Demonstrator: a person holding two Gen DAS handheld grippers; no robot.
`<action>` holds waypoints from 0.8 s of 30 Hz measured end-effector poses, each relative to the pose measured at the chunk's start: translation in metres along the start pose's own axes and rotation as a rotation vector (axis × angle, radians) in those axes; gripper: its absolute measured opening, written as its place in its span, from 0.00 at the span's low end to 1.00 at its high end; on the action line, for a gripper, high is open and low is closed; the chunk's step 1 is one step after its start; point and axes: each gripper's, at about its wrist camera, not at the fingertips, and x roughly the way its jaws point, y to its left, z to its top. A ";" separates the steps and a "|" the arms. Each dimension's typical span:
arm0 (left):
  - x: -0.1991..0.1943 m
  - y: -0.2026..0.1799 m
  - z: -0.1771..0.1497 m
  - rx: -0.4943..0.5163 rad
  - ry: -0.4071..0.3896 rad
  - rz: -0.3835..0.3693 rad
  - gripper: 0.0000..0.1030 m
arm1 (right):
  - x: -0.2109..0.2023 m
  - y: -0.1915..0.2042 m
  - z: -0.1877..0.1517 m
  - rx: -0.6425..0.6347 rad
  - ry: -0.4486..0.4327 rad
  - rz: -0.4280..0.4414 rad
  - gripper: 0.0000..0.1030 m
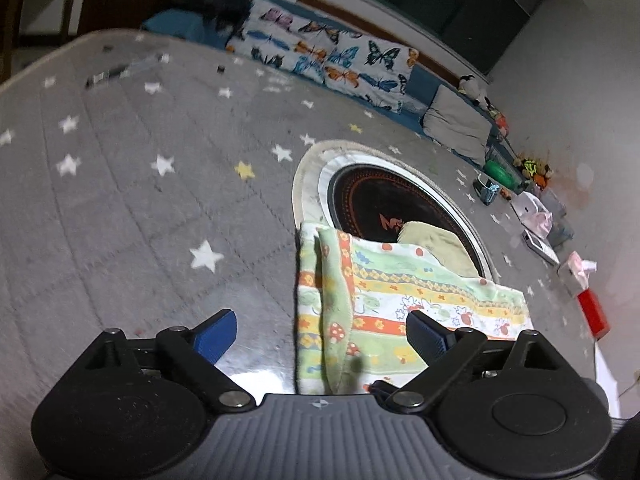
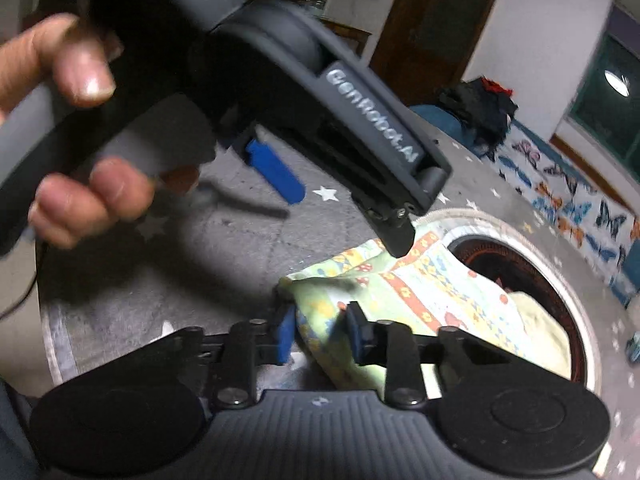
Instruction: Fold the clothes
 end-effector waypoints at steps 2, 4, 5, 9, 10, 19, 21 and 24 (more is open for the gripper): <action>0.003 0.000 0.000 -0.020 0.009 0.007 0.93 | -0.004 -0.009 0.000 0.056 -0.017 0.019 0.13; 0.006 0.000 0.001 -0.056 0.015 0.001 0.93 | -0.010 -0.018 0.000 0.115 -0.040 0.037 0.09; 0.007 0.001 0.002 -0.075 0.021 -0.008 0.93 | -0.015 -0.023 0.000 0.140 -0.053 0.042 0.09; 0.013 0.001 0.004 -0.155 0.032 -0.044 0.92 | -0.034 -0.037 -0.001 0.224 -0.104 0.057 0.08; 0.015 0.000 0.005 -0.165 0.033 -0.050 0.92 | -0.039 -0.040 -0.002 0.239 -0.114 0.061 0.07; 0.028 -0.011 -0.001 -0.169 0.056 -0.064 0.26 | -0.061 -0.042 -0.013 0.265 -0.143 0.105 0.07; 0.028 -0.006 -0.001 -0.185 0.056 -0.060 0.20 | -0.063 -0.045 -0.018 0.283 -0.145 0.106 0.10; 0.028 -0.003 -0.002 -0.180 0.057 -0.065 0.16 | -0.068 -0.056 -0.028 0.347 -0.157 0.100 0.21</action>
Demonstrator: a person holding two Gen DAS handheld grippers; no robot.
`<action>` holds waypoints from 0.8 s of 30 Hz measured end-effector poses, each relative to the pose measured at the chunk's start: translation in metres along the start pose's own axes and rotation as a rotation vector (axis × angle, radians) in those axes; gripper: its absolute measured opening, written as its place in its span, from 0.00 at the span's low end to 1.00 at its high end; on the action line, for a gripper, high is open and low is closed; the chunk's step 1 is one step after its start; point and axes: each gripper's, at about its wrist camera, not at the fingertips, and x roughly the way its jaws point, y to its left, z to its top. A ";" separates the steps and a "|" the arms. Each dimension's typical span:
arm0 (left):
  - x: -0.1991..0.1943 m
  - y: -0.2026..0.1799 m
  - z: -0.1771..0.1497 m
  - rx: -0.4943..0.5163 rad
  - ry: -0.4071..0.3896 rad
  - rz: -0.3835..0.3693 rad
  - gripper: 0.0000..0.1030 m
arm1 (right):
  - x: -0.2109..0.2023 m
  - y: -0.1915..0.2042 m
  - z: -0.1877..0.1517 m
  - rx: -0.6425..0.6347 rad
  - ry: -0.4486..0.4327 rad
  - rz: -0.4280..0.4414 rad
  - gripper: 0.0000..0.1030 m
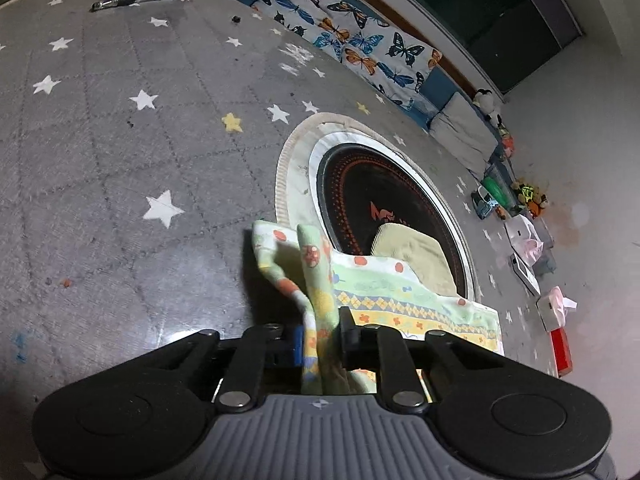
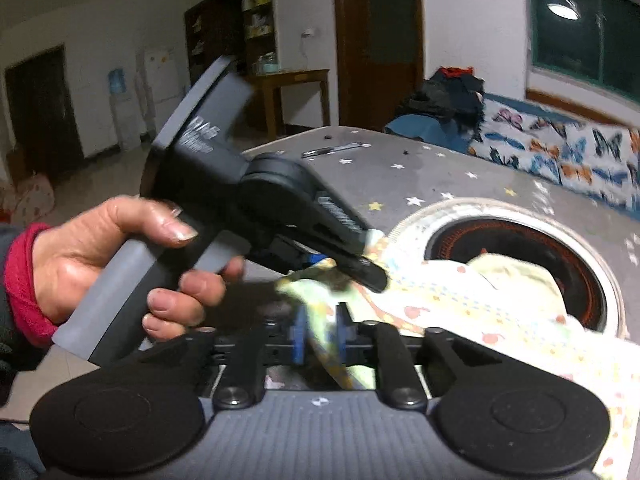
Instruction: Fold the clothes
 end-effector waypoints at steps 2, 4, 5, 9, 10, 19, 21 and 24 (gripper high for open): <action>0.000 -0.001 0.000 0.012 -0.002 0.006 0.16 | -0.006 -0.017 -0.002 0.043 -0.013 -0.045 0.23; 0.000 -0.004 -0.002 0.034 -0.010 0.017 0.16 | -0.012 -0.038 -0.006 0.082 -0.013 -0.124 0.28; -0.001 -0.006 -0.003 0.048 -0.014 0.024 0.16 | -0.015 -0.049 -0.008 0.101 -0.013 -0.165 0.30; -0.002 -0.013 -0.007 0.099 -0.029 0.048 0.16 | -0.020 -0.101 -0.020 0.182 0.003 -0.355 0.40; -0.001 -0.014 -0.007 0.108 -0.030 0.052 0.16 | -0.020 -0.114 -0.023 0.211 0.006 -0.388 0.43; 0.000 -0.027 -0.005 0.195 -0.037 0.085 0.16 | -0.011 -0.199 -0.052 0.425 0.022 -0.492 0.53; 0.000 -0.032 -0.005 0.219 -0.040 0.090 0.16 | -0.008 -0.195 -0.052 0.408 0.016 -0.481 0.45; 0.001 -0.041 -0.003 0.257 -0.044 0.090 0.16 | -0.006 -0.187 -0.051 0.391 0.005 -0.463 0.13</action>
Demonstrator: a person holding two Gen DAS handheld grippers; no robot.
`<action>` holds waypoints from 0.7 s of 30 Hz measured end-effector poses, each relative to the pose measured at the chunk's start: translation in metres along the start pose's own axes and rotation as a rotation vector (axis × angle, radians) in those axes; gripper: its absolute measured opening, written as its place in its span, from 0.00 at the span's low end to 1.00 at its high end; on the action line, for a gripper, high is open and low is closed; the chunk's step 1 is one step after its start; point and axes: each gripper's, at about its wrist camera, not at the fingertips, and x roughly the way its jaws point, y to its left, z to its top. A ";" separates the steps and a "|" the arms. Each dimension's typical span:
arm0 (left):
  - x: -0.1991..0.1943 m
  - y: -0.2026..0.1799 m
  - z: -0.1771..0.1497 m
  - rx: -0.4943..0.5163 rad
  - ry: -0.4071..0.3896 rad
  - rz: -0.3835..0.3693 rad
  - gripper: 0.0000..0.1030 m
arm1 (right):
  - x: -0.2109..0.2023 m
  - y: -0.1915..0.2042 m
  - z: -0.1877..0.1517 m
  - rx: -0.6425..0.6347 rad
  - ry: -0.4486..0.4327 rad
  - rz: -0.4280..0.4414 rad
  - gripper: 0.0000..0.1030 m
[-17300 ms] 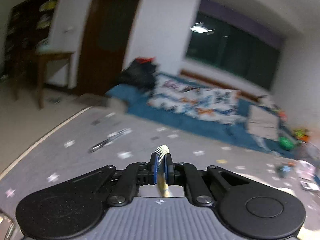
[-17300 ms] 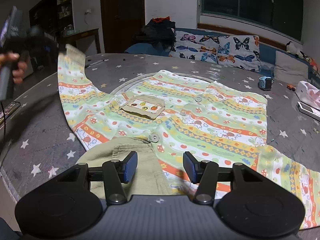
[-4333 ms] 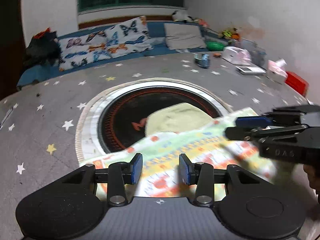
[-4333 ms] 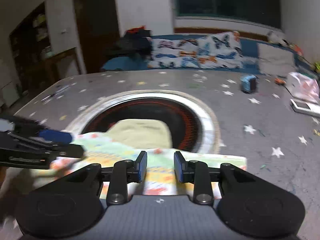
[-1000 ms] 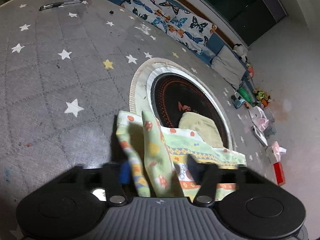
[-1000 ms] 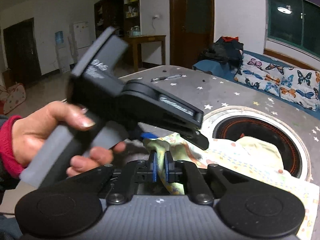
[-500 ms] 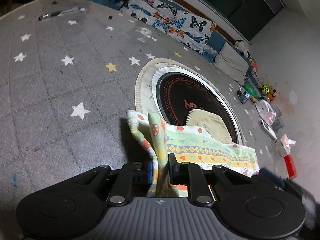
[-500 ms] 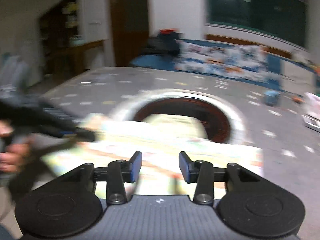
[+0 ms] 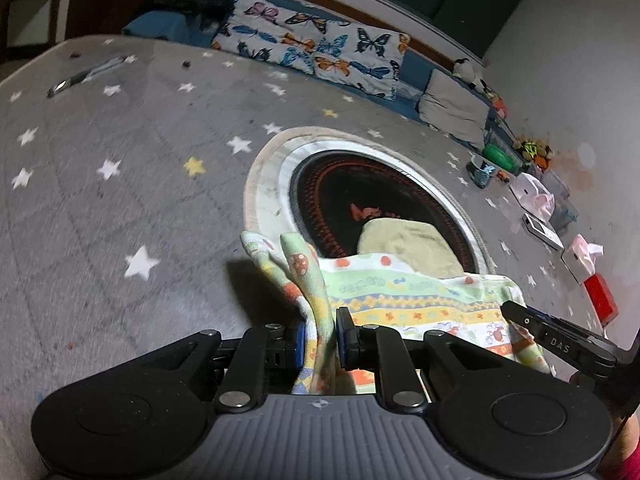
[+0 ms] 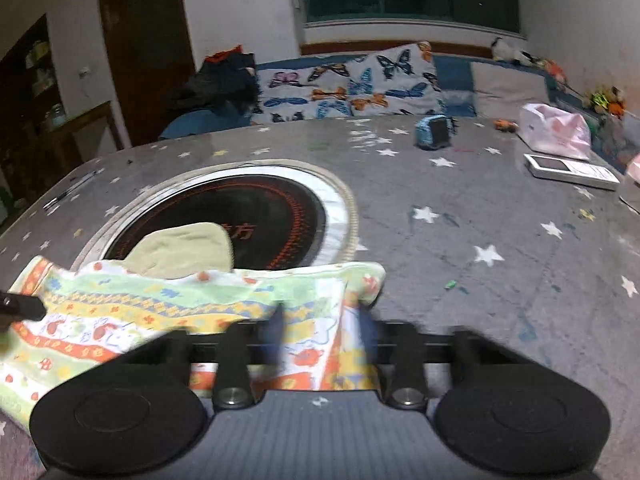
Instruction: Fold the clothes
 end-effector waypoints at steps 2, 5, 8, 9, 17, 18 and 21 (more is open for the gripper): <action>-0.001 -0.009 0.005 0.029 -0.008 -0.013 0.13 | -0.008 0.000 0.001 0.017 -0.022 0.002 0.09; -0.002 -0.027 0.015 0.084 -0.025 -0.036 0.11 | -0.026 -0.002 0.003 0.057 -0.064 0.014 0.08; 0.001 -0.051 0.027 0.130 -0.039 -0.077 0.09 | -0.050 -0.010 0.008 0.073 -0.123 -0.003 0.08; 0.003 -0.060 0.030 0.145 -0.042 -0.092 0.09 | -0.059 -0.014 0.010 0.080 -0.143 -0.016 0.08; 0.045 -0.135 0.043 0.255 -0.021 -0.188 0.07 | -0.108 -0.068 0.020 0.144 -0.223 -0.186 0.08; 0.051 -0.143 0.042 0.263 -0.011 -0.200 0.07 | -0.112 -0.075 0.019 0.147 -0.225 -0.211 0.08; 0.068 -0.165 0.037 0.285 0.023 -0.230 0.07 | -0.122 -0.096 0.014 0.166 -0.228 -0.273 0.08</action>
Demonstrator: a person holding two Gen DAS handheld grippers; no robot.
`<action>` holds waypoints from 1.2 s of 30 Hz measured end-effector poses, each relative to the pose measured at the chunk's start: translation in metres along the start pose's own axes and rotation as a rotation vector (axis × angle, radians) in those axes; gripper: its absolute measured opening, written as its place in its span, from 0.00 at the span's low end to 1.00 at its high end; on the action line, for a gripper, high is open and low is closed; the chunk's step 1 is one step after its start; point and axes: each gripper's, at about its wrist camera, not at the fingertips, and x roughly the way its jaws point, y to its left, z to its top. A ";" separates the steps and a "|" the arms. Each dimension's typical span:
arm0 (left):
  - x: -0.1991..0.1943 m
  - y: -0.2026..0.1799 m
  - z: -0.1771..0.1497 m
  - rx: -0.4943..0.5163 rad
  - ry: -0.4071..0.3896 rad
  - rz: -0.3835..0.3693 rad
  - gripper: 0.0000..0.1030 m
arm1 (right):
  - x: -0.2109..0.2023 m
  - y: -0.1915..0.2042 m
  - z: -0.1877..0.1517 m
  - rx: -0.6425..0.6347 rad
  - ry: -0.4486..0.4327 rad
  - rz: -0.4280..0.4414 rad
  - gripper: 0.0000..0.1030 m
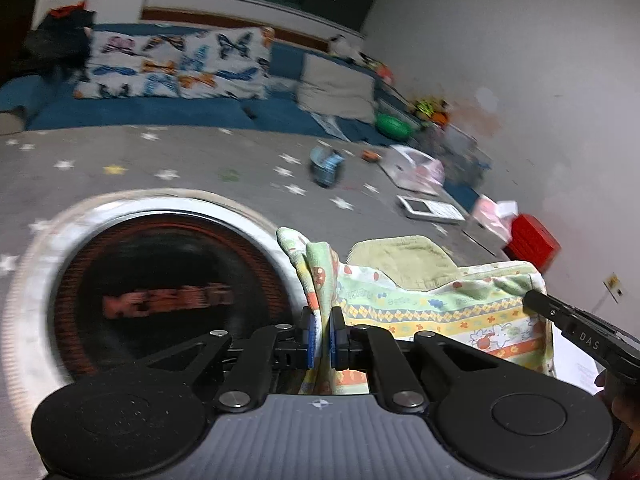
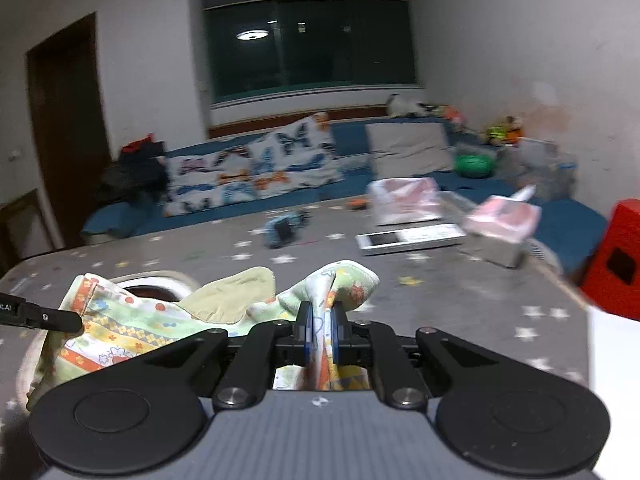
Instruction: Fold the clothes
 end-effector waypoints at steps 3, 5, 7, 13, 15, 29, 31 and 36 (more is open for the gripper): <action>0.019 -0.012 -0.003 0.027 0.038 -0.008 0.07 | 0.001 -0.024 -0.003 0.022 0.015 -0.059 0.08; 0.031 -0.014 -0.006 0.044 0.069 0.003 0.08 | 0.007 -0.035 -0.008 0.032 0.044 -0.090 0.08; 0.038 -0.013 -0.008 0.060 0.088 0.034 0.12 | 0.019 -0.045 -0.017 0.024 0.096 -0.125 0.11; 0.040 -0.001 -0.006 0.089 0.084 0.138 0.18 | 0.031 -0.059 -0.027 0.042 0.134 -0.173 0.14; 0.039 -0.001 -0.001 0.080 0.073 0.128 0.17 | 0.033 -0.058 -0.024 0.043 0.123 -0.146 0.17; 0.105 -0.057 -0.002 0.200 0.166 -0.010 0.18 | 0.076 -0.041 -0.025 0.038 0.201 -0.038 0.29; 0.104 -0.058 -0.004 0.211 0.159 -0.008 0.19 | 0.071 -0.039 -0.024 0.028 0.195 -0.037 0.43; 0.094 -0.062 -0.009 0.231 0.148 0.002 0.30 | 0.046 -0.023 -0.028 -0.007 0.169 0.020 0.48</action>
